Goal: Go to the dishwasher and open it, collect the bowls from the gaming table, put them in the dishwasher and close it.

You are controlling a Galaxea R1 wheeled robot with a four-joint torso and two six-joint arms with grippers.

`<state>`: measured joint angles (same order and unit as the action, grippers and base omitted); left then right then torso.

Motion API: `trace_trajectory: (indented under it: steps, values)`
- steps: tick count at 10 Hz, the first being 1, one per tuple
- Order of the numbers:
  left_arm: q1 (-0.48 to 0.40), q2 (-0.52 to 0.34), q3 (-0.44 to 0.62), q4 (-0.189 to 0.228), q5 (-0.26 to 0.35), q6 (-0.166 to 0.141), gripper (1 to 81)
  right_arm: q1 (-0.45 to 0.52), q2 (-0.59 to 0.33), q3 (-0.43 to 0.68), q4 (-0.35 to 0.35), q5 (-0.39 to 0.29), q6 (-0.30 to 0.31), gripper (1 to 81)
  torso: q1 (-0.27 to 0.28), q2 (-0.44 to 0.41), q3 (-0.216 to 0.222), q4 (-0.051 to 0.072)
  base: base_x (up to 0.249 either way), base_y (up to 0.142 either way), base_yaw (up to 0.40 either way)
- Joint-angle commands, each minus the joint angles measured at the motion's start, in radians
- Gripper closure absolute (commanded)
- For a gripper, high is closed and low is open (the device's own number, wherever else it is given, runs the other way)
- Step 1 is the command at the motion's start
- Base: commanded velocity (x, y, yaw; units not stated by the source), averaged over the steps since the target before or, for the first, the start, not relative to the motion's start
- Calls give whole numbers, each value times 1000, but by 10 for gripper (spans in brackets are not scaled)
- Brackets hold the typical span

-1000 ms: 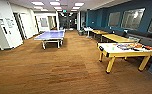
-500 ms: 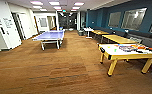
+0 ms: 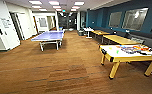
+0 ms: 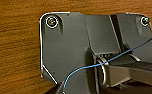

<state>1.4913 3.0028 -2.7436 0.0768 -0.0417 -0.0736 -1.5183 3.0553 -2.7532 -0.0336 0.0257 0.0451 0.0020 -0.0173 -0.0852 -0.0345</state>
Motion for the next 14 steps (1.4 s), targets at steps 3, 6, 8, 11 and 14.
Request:
trace_trajectory:
  steps: [3,6,8,11,14]
  values:
    - [-41,-7,-2,-5,54,8,10,37,-1,-2,6,-56,-2,10,0,0,0,0,234,0,0]
    - [-41,-5,-2,-5,54,8,10,36,-1,-2,6,-56,-2,10,0,0,0,0,234,0,0]
    - [-41,-5,-2,-5,54,8,10,34,1,-2,8,-56,-1,10,0,0,0,0,242,0,0]
    - [-41,-4,-2,-5,54,8,10,34,1,-2,6,-56,-2,10,0,0,0,0,242,0,0]
    - [-41,-4,-2,-2,54,8,10,36,-1,-2,4,-56,-2,10,0,0,0,0,242,0,0]
